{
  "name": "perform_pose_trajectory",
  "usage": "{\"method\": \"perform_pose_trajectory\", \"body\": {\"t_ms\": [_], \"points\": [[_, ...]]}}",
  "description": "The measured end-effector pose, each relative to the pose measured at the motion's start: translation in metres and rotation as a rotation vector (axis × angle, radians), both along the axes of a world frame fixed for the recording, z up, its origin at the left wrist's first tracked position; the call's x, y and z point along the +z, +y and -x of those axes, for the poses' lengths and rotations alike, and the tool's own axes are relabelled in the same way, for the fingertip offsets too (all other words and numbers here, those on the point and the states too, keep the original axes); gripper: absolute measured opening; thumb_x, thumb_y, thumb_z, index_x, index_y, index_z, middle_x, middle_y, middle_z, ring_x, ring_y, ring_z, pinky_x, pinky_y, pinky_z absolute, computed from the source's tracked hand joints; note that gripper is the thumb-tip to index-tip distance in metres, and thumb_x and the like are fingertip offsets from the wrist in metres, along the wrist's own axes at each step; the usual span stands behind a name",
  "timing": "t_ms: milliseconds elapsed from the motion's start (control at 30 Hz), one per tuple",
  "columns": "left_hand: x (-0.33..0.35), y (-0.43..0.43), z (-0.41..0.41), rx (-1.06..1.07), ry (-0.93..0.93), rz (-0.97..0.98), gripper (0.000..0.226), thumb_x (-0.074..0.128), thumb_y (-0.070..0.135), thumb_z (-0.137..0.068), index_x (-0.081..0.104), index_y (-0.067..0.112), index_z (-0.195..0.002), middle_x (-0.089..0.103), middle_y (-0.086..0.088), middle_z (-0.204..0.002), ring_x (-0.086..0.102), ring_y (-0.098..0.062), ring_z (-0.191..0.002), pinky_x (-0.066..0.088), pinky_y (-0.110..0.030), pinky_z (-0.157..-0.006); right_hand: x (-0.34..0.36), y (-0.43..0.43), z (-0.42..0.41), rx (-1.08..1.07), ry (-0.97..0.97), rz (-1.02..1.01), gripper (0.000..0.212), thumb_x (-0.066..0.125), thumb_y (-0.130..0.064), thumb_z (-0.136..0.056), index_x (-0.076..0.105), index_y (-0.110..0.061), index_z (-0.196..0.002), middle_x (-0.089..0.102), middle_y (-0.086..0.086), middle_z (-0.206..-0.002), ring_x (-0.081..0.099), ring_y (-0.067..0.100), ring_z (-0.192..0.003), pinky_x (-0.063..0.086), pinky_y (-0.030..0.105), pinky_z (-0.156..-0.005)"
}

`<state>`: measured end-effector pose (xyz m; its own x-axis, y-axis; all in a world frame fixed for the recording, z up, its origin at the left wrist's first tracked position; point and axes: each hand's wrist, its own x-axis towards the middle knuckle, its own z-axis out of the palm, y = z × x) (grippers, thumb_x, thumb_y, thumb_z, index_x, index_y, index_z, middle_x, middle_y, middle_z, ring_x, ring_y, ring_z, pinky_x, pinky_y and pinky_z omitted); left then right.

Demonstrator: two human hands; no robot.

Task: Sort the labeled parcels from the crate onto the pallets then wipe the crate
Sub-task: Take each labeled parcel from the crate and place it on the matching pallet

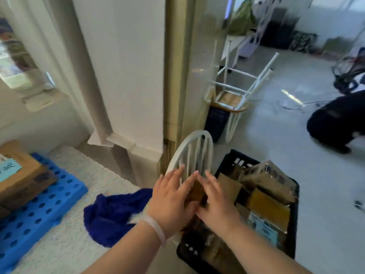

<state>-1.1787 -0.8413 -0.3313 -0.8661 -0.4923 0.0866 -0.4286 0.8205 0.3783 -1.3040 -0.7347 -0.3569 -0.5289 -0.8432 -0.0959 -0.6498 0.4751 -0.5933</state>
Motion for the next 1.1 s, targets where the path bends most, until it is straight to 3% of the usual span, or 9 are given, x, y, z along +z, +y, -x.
{"method": "perform_pose_trajectory", "body": {"t_ms": [100, 200, 333, 467, 633, 800, 933, 1000, 1100], "points": [[-0.010, 0.029, 0.056, -0.049, -0.056, -0.024, 0.074, 0.045, 0.056, -0.092, 0.001, 0.047, -0.151, 0.000, 0.008, -0.162, 0.003, -0.020, -0.150, -0.010, -0.031, -0.110, -0.006, 0.050, 0.051, -0.175, -0.010, -0.039, 0.079, 0.064, -0.047, -0.087, 0.015, -0.049, -0.148, 0.005, -0.016, -0.160, 0.016, 0.013, -0.147, 0.030, 0.039, -0.115], [-0.025, 0.057, 0.103, -0.075, -0.107, -0.073, 0.076, 0.051, 0.051, -0.092, 0.005, 0.043, -0.152, 0.006, 0.003, -0.163, 0.010, -0.024, -0.149, 0.003, -0.036, -0.118, -0.025, 0.092, 0.089, -0.292, -0.029, -0.109, 0.078, 0.062, -0.051, -0.088, 0.013, -0.048, -0.149, 0.005, -0.016, -0.161, 0.014, 0.013, -0.148, 0.030, 0.040, -0.115], [-0.050, 0.091, 0.150, -0.113, -0.255, -0.151, 0.073, 0.043, 0.053, -0.095, -0.003, 0.045, -0.151, -0.001, 0.007, -0.163, 0.004, -0.019, -0.149, 0.009, -0.041, -0.122, -0.048, 0.131, 0.129, -0.356, -0.096, -0.179, 0.081, 0.062, -0.051, -0.088, 0.009, -0.048, -0.149, 0.003, -0.016, -0.161, 0.011, 0.013, -0.148, 0.027, 0.043, -0.114], [-0.059, 0.113, 0.197, -0.096, -0.274, -0.279, 0.075, 0.049, 0.050, -0.093, 0.003, 0.044, -0.151, 0.002, 0.010, -0.162, 0.006, -0.017, -0.149, 0.013, -0.042, -0.122, -0.064, 0.155, 0.173, -0.435, -0.144, -0.202, 0.084, 0.062, -0.055, -0.086, 0.008, -0.046, -0.149, 0.009, -0.014, -0.161, 0.021, 0.017, -0.146, 0.037, 0.048, -0.111], [-0.080, 0.125, 0.264, -0.055, -0.261, -0.388, 0.069, 0.047, 0.048, -0.094, 0.007, 0.046, -0.150, 0.007, 0.010, -0.161, 0.012, -0.018, -0.148, 0.020, -0.046, -0.120, -0.078, 0.166, 0.248, -0.629, -0.270, -0.153, 0.077, 0.060, -0.045, -0.091, 0.016, -0.035, -0.153, 0.022, -0.001, -0.159, 0.027, 0.023, -0.144, 0.037, 0.047, -0.111], [-0.102, 0.140, 0.322, -0.081, -0.287, -0.309, 0.067, 0.043, 0.048, -0.096, 0.002, 0.048, -0.149, -0.002, 0.010, -0.162, 0.000, -0.020, -0.150, 0.008, -0.045, -0.119, -0.093, 0.167, 0.293, -0.717, -0.377, -0.120, 0.075, 0.060, -0.040, -0.093, 0.018, -0.030, -0.154, 0.027, 0.004, -0.156, 0.033, 0.026, -0.141, 0.040, 0.044, -0.107], [-0.115, 0.141, 0.361, -0.115, -0.328, -0.213, 0.063, 0.033, 0.047, -0.101, 0.001, 0.034, -0.154, -0.014, 0.008, -0.162, -0.012, -0.017, -0.149, -0.003, -0.042, -0.122, -0.109, 0.166, 0.305, -0.728, -0.404, -0.131, 0.075, 0.059, -0.042, -0.093, 0.016, -0.032, -0.154, 0.026, 0.003, -0.157, 0.031, 0.026, -0.142, 0.040, 0.046, -0.110], [-0.127, 0.137, 0.368, -0.069, -0.378, -0.212, 0.064, 0.029, 0.050, -0.101, -0.001, 0.032, -0.154, -0.018, 0.008, -0.161, -0.014, -0.016, -0.148, -0.001, -0.042, -0.122, -0.115, 0.165, 0.309, -0.749, -0.423, -0.137, 0.074, 0.058, -0.042, -0.094, 0.016, -0.032, -0.154, 0.024, 0.002, -0.158, 0.030, 0.026, -0.143, 0.039, 0.047, -0.110], [-0.139, 0.131, 0.361, 0.026, -0.438, -0.213, 0.064, 0.026, 0.052, -0.100, -0.012, 0.043, -0.151, -0.025, 0.010, -0.159, -0.012, -0.018, -0.149, 0.015, -0.045, -0.120, -0.121, 0.165, 0.317, -0.764, -0.460, -0.122, 0.075, 0.057, -0.042, -0.094, 0.015, -0.028, -0.155, 0.024, 0.004, -0.157, 0.029, 0.026, -0.143, 0.036, 0.047, -0.112]]}}
